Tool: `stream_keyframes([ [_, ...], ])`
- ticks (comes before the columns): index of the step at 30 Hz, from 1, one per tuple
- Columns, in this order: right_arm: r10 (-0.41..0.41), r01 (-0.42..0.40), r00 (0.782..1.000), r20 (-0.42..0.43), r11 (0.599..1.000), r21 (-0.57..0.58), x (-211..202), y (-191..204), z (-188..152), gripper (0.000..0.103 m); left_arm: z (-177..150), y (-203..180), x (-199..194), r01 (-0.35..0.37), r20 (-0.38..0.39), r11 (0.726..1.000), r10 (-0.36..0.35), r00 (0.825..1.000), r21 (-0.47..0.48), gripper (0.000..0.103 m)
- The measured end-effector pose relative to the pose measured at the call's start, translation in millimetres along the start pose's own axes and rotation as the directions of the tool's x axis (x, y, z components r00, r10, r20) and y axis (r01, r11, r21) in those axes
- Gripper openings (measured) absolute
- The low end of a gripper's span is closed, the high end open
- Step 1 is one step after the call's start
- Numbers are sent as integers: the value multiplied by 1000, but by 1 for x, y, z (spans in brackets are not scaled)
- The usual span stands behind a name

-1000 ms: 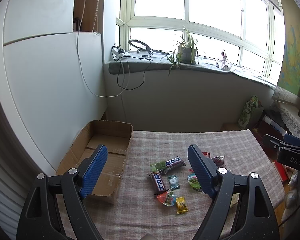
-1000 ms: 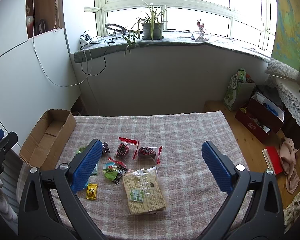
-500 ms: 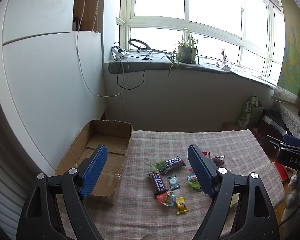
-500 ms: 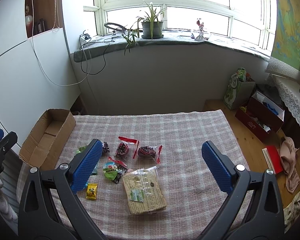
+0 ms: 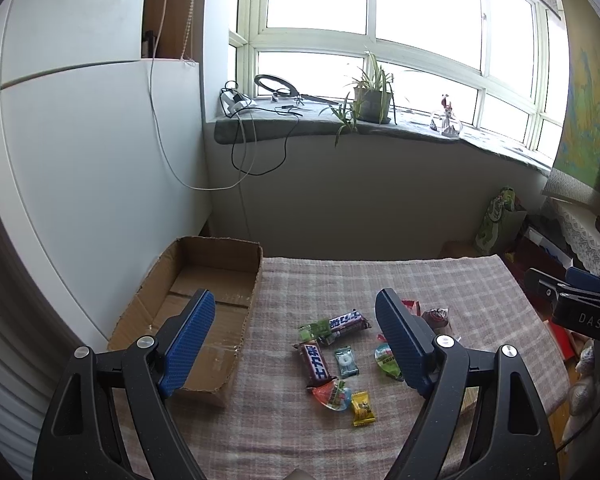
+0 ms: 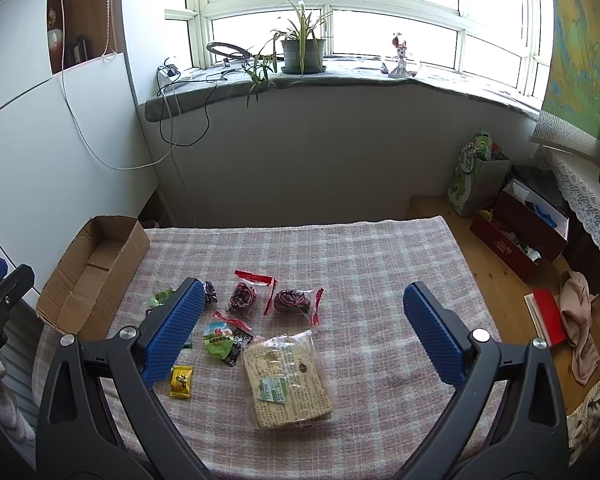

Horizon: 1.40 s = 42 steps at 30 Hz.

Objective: Organize snacks
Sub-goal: 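Lower the right tool to the wrapped bread loaf and close on it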

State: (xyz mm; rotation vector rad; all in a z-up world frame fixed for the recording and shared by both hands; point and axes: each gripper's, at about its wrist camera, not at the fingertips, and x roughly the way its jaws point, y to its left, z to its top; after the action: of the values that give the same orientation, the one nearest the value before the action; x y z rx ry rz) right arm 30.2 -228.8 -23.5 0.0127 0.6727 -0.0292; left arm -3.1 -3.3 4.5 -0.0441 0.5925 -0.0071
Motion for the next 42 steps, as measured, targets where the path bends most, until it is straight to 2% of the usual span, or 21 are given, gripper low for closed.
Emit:
stream_keyframes([
  [4,-3,3,1000,-12,1000,-4,5,-1,-1,101,0,1,3,7,-10,1000,-7,1000,10,83],
  [13,12,-16,995,-97,999,-41,25,-20,-15,101,-16,7,21,32,-104,999,-28,994,38,82],
  [17,26,-29,985,-169,999,-15,37,-32,-26,99,-22,4,28,71,-149,996,-64,987,48,69],
  [26,115,-117,958,-263,993,9,51,-29,-42,87,-36,4,46,151,-255,988,-143,956,12,52],
  [30,170,-165,932,-322,985,42,64,-30,-50,79,-41,-4,55,219,-307,976,-207,929,5,51],
  [35,245,-205,892,-381,968,143,83,-42,-59,76,-48,-29,71,322,-384,946,-288,877,26,48],
  [40,326,-248,847,-420,941,230,100,-51,-65,68,-53,-54,89,422,-460,906,-365,809,23,48],
  [42,353,-264,829,-433,931,253,107,-53,-66,66,-55,-62,99,455,-494,890,-394,775,4,48],
])
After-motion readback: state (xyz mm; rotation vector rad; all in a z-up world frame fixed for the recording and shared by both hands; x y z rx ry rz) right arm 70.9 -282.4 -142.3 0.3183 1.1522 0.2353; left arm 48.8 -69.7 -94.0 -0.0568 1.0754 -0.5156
